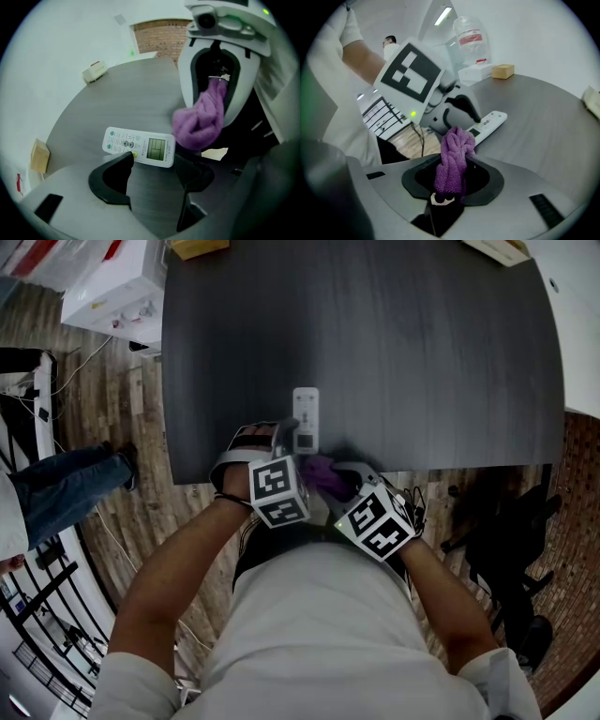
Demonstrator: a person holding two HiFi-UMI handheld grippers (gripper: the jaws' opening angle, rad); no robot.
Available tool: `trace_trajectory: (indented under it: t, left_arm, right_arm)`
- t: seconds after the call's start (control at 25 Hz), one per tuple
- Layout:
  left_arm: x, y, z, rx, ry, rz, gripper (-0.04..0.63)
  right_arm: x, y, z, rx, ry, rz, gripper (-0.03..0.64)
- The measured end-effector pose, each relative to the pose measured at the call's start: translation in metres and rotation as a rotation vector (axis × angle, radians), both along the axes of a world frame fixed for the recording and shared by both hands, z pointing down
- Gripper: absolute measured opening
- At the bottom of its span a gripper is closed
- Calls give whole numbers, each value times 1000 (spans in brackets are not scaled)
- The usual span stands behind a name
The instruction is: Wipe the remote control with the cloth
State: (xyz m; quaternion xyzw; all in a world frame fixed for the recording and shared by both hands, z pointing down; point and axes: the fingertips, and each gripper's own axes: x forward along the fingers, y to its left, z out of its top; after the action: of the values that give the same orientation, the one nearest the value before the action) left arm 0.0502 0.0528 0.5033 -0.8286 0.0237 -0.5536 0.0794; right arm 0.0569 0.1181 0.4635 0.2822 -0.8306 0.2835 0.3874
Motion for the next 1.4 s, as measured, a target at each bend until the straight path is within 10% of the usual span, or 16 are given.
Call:
trace_trajectory:
  t: [0.2,0.44,0.64,1.12,1.4]
  left_arm:
    - [-5,-1,1,-27,64,-80,284]
    - [-8,-2,2,-96,130,-169,276]
    - [-12,-1,4,-158,144,-188,276]
    - [-74,-4,6,-175,29,-189,318]
    - [-69,-8,-14,-89,145,-239,316]
  right_arm:
    - [41,-52,-8,94,48,242,123]
    - [33,-77,9,-45,-66,428,121]
    - [2,-83,-19,32,-130,312,121]
    - [-34,-80,-3,90,60,33,121]
    - [-21,-113,-6,162,159,-42,123]
